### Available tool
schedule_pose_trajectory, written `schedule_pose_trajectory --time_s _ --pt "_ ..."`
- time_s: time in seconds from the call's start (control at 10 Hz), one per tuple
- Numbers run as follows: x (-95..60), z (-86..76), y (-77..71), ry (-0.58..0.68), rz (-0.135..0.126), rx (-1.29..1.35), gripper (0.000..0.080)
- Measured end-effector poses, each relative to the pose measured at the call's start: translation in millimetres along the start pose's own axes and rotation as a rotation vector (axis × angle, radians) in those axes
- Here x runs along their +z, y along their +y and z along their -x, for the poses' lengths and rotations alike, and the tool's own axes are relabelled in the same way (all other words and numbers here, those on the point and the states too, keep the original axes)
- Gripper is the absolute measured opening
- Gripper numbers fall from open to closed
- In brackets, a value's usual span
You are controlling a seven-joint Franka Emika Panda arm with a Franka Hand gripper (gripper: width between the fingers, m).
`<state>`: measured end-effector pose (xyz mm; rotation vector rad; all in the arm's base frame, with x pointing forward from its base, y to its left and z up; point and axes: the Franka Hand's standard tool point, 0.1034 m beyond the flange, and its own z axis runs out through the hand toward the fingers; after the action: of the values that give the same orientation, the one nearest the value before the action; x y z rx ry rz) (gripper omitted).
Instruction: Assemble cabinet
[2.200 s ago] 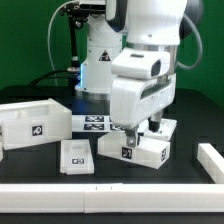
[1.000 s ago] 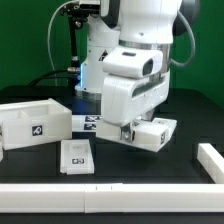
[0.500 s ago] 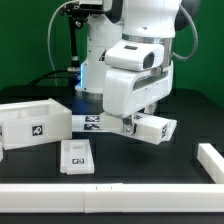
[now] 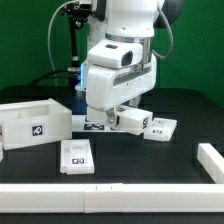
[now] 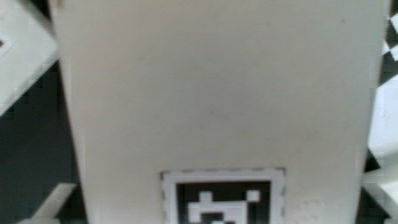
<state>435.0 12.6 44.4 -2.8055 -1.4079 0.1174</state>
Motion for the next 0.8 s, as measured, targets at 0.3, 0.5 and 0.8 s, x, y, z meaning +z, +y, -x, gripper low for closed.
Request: schedule_pose_trajectory --time_s 0.3,0.5,0.8 --pt "9.3 13.2 -5.8 0.011 -0.002 0.033 0.0554" --pt "24.7 31.3 -20.2 0.021 -0.002 0.051 0.0554" --pt "39.1 39.9 -26.7 0.012 -0.022 0.067 0.0554"
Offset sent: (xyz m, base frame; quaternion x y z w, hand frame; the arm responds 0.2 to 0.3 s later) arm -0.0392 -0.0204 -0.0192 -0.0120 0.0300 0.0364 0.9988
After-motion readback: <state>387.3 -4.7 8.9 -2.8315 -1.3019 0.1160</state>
